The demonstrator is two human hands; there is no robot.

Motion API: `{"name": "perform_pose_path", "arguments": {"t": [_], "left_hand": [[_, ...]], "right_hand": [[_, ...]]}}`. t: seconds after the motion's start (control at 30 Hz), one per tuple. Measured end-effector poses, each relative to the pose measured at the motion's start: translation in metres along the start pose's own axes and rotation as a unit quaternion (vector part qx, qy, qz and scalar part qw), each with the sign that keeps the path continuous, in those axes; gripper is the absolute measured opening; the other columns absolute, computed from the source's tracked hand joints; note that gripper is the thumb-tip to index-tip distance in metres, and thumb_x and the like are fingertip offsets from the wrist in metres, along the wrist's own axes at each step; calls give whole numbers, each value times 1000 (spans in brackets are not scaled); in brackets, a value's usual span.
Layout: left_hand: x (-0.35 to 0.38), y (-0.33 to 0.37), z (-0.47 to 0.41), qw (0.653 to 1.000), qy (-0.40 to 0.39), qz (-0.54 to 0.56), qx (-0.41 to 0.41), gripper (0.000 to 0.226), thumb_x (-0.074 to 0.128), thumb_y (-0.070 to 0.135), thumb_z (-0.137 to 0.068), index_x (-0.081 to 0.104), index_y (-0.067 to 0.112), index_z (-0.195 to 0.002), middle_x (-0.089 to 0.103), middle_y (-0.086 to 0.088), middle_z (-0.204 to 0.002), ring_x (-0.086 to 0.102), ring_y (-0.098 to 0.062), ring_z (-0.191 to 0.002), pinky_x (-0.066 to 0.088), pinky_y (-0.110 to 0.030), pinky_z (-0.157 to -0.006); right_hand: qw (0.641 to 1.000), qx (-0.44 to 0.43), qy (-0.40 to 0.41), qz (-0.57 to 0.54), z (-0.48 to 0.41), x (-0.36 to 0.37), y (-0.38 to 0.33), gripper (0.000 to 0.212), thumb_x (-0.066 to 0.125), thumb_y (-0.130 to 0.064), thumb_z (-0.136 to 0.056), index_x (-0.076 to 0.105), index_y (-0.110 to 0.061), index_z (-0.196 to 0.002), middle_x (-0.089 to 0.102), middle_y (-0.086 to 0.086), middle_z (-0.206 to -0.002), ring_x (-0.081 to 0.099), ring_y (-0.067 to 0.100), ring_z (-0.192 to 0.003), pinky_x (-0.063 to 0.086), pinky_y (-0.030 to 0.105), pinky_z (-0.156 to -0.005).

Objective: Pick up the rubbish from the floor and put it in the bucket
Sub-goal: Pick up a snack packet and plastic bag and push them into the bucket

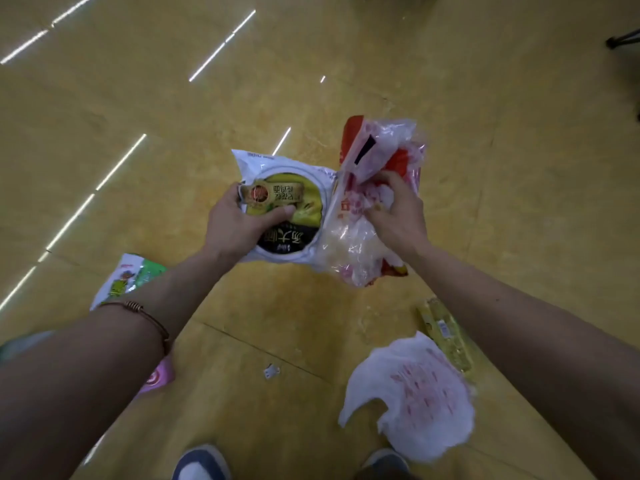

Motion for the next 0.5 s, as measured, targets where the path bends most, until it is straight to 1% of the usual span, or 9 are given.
{"name": "perform_pose_path", "arguments": {"t": [0.07, 0.13, 0.2, 0.27, 0.33, 0.4, 0.5], "left_hand": [[-17, 42, 23, 1000, 5, 11, -1, 50, 86, 32, -61, 62, 16, -101, 68, 10, -91, 63, 2, -79, 47, -6, -63], [-36, 88, 44, 1000, 5, 10, -1, 48, 86, 30, -61, 62, 16, -101, 68, 10, -90, 62, 4, -78, 45, -2, -59], [-59, 140, 63, 1000, 3, 11, 3, 46, 86, 30, -62, 61, 18, -99, 68, 11, -89, 62, 3, -78, 46, -4, -60], [-82, 197, 80, 1000, 0, 14, 12, 45, 85, 30, -63, 59, 19, -97, 66, 11, -88, 61, 3, -78, 47, -8, -61], [-106, 256, 99, 1000, 6, 15, 26, 42, 85, 31, -63, 57, 20, -94, 66, 12, -87, 61, 4, -77, 45, -7, -59], [-131, 316, 116, 999, 17, 23, 46, 39, 84, 32, -64, 56, 23, -89, 66, 13, -85, 61, 7, -72, 44, -4, -57], [-171, 402, 140, 996, 31, 34, 76, 35, 84, 31, -65, 55, 28, -85, 66, 14, -84, 60, 14, -67, 44, -3, -56]], "right_hand": [[1000, 3, 2, -13, 11, -29, -36, 43, 65, -18, -86, 54, -22, -127, 61, -5, -120, 52, 11, -108, 43, 29, -90], [1000, 4, -2, -21, 22, -61, -78, 43, 65, -18, -87, 54, -23, -128, 60, -5, -120, 52, 10, -107, 40, 26, -88], [1000, 1, -2, -30, 31, -97, -125, 43, 65, -18, -87, 54, -21, -128, 60, -7, -117, 51, 9, -106, 38, 23, -86], [999, -8, 7, -40, 39, -135, -177, 40, 66, -16, -86, 56, -20, -125, 60, -9, -109, 52, 8, -102, 37, 16, -80], [998, -14, 18, -53, 46, -175, -230, 37, 66, -17, -86, 57, -22, -122, 59, -12, -104, 53, 8, -99, 37, 12, -75], [997, -34, 30, -63, 52, -215, -285, 33, 67, -19, -86, 59, -26, -117, 60, -16, -98, 54, 6, -96, 38, 10, -73], [994, -68, 47, -73, 60, -270, -370, 27, 68, -24, -86, 57, -37, -107, 62, -24, -92, 57, -3, -90, 37, 1, -73]]}}
Point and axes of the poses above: each hand's wrist, its own z-axis away from the middle knuckle, its own x-axis out of the palm, y = z × x, the point moved 5 cm from there along -z, towards the middle knuckle
